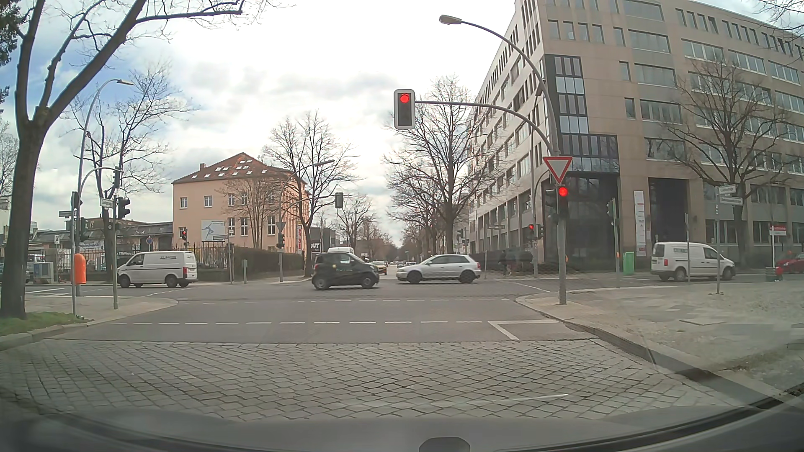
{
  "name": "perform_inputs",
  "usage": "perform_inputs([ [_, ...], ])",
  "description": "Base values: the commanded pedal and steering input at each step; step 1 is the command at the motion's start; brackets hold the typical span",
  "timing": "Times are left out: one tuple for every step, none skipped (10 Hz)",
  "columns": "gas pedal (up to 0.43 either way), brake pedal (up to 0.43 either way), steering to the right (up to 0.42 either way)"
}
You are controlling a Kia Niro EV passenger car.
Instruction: Follow the waypoints while adhering to traffic rules and regulations
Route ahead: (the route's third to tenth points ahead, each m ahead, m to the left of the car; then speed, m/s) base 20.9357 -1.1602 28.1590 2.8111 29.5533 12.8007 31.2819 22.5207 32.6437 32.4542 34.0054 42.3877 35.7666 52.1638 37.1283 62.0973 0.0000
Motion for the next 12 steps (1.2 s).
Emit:
perform_inputs([
  [0.000, 0.360, -0.027],
  [0.000, 0.360, -0.027],
  [0.000, 0.360, -0.027],
  [0.000, 0.360, -0.027],
  [0.000, 0.360, -0.027],
  [0.000, 0.360, -0.027],
  [0.000, 0.360, -0.027],
  [0.000, 0.360, -0.027],
  [0.000, 0.360, -0.027],
  [0.000, 0.360, -0.027],
  [0.000, 0.360, -0.027],
  [0.000, 0.360, -0.027],
])
